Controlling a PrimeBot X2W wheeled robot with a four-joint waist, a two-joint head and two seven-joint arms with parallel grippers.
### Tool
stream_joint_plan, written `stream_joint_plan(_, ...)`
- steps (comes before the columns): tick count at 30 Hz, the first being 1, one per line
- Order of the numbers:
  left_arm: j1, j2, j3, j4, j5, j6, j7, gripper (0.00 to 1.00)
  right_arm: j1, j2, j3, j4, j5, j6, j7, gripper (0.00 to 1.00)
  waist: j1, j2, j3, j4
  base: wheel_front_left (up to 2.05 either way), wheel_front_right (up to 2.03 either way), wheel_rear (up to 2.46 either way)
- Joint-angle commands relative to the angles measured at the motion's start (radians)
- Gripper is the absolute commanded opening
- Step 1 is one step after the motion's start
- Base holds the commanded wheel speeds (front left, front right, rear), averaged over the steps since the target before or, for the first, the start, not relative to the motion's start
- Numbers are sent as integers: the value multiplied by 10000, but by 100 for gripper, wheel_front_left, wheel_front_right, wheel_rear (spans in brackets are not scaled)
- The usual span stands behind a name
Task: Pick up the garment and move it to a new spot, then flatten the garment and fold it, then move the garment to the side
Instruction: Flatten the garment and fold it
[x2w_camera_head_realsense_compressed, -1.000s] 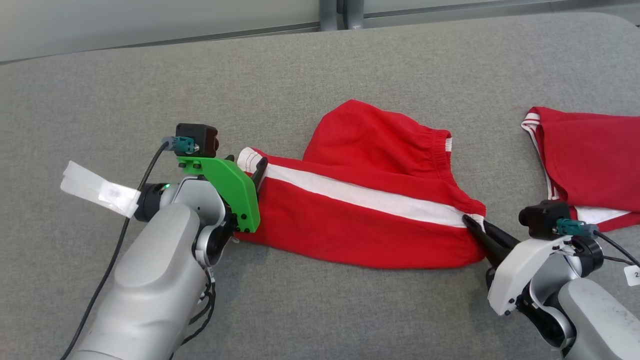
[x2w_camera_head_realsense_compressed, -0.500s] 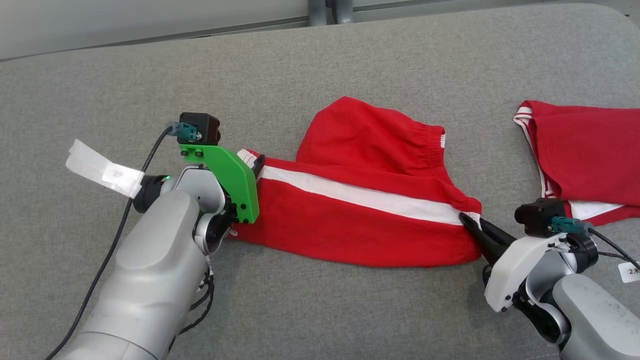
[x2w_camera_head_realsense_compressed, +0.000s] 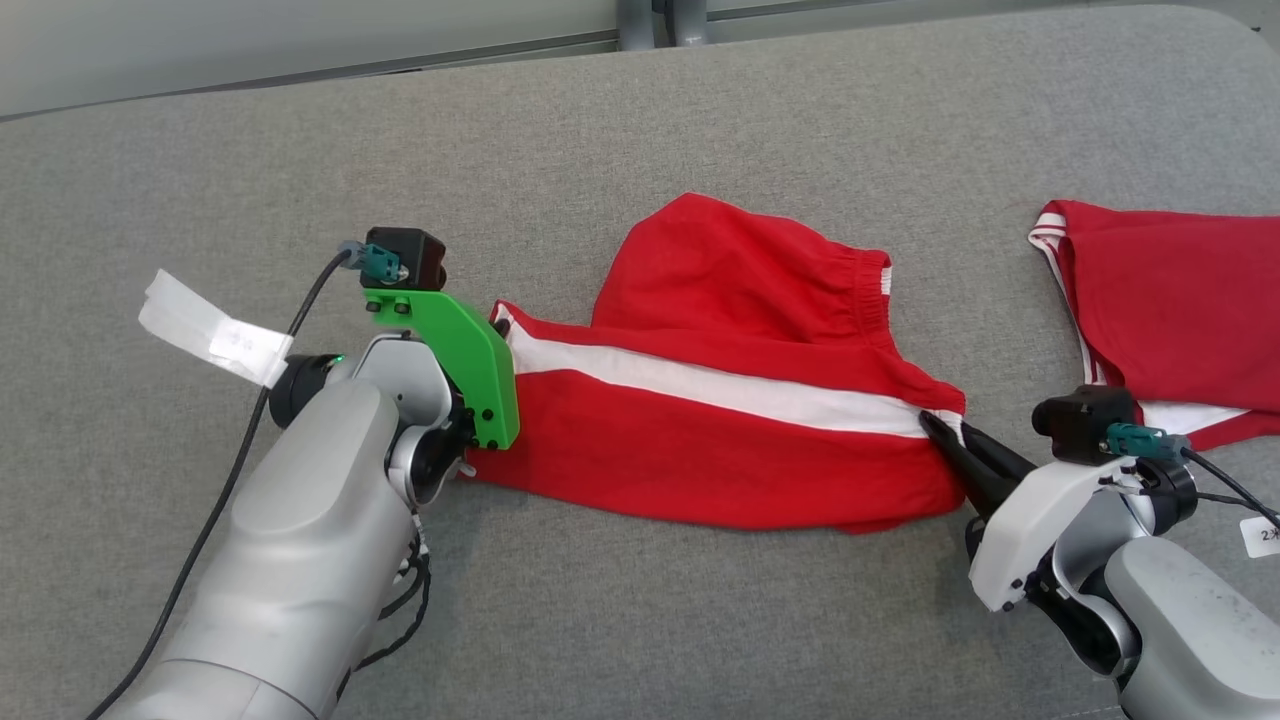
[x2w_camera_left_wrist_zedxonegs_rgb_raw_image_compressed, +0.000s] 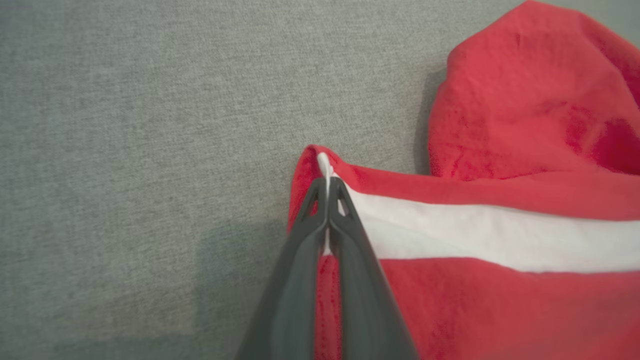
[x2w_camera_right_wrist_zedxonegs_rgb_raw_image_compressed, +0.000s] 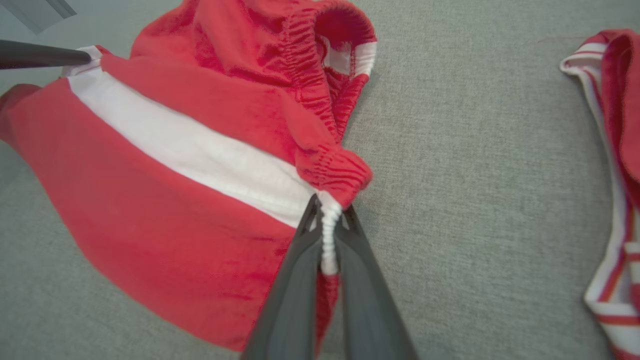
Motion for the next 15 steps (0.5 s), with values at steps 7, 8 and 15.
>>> stream_joint_plan(7, 103, 94, 320, -552, -207, -160, -1036, 0, -203, 50, -355, -63, -162, 1, -703, 0, 0, 108, -181, 105, 0, 0, 0)
stream_joint_plan(8, 198, 100, 395, -669, -292, -185, -1206, 0, -210, 97, -428, -121, -132, 1, -786, 0, 0, 108, -233, 122, 0, 0, 0)
stream_joint_plan(15, 987, 174, 1455, -2077, -1349, -337, -2396, 0, -425, 61, -982, -1047, 351, 1, -759, 0, 0, 108, -787, 288, 0, 0, 0)
